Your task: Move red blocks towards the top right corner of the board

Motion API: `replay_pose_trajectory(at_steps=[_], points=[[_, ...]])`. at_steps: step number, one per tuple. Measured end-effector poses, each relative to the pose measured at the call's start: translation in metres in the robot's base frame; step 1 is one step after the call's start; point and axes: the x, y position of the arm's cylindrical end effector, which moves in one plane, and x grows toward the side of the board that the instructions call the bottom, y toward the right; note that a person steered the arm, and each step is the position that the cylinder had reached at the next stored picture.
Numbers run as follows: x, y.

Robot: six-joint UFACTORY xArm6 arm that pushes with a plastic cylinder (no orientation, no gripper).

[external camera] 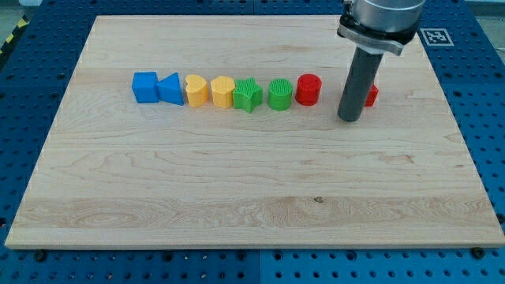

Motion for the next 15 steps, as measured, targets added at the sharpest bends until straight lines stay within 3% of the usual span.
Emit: replay_pose_trajectory(at_steps=[1, 2, 3, 4, 5, 7, 8, 10, 11, 12, 14, 15], points=[[-0.023, 0.045], [-0.08, 0.081], [-0.068, 0.077], [-0.012, 0.055], [0.002, 0.015], [-0.108, 0.017], [-0.122, 0.019], [-0.042, -0.023], [-0.022, -0.053], [-0.021, -0.086], [-0.09, -0.077], [-0.091, -0.076]])
